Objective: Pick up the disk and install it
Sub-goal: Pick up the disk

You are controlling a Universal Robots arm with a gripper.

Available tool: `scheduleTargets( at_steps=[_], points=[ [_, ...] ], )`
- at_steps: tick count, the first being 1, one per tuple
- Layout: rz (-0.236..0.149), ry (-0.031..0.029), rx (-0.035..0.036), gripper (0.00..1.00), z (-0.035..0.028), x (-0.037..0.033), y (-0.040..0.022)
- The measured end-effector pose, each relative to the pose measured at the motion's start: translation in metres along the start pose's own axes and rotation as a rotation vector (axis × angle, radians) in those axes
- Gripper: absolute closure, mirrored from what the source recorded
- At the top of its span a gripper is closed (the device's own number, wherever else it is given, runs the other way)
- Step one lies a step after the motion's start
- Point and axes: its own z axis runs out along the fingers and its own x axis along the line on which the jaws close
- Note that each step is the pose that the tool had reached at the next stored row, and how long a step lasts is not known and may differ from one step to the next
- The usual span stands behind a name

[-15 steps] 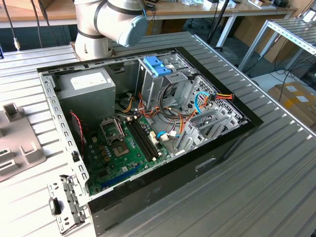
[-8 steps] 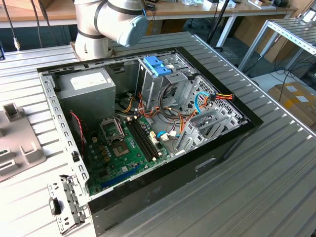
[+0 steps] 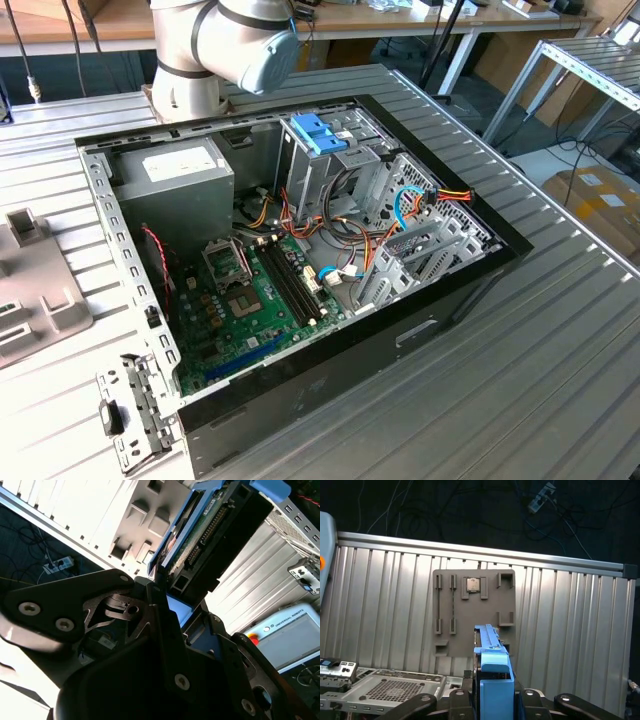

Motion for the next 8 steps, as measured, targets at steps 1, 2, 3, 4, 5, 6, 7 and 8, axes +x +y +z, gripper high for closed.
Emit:
scheduleTargets(
  at_steps=[1, 2, 3, 4, 5, 6, 7, 8],
  points=[
    [0.000, 0.0000, -0.0001, 0.63, 0.0000, 0.0003, -0.0002],
    [0.000, 0.0000, -0.0001, 0.63, 0.0000, 0.0005, -0.0004],
    [0.000, -0.0001, 0.0001, 0.63, 0.0002, 0.0012, -0.0008],
    [0.000, 0.0000, 0.0000, 0.63, 0.0002, 0.0018, -0.0012],
    [0.000, -0.0001, 0.0002, 0.63, 0.0004, 0.0026, -0.0016],
    [0.000, -0.0001, 0.0002, 0.63, 0.0004, 0.0030, -0.0018],
    [0.000, -0.0001, 0.0003, 0.63, 0.0005, 0.0034, -0.0020],
    [0.000, -0.0001, 0.0002, 0.63, 0.0005, 0.0039, -0.0023]
  ],
)
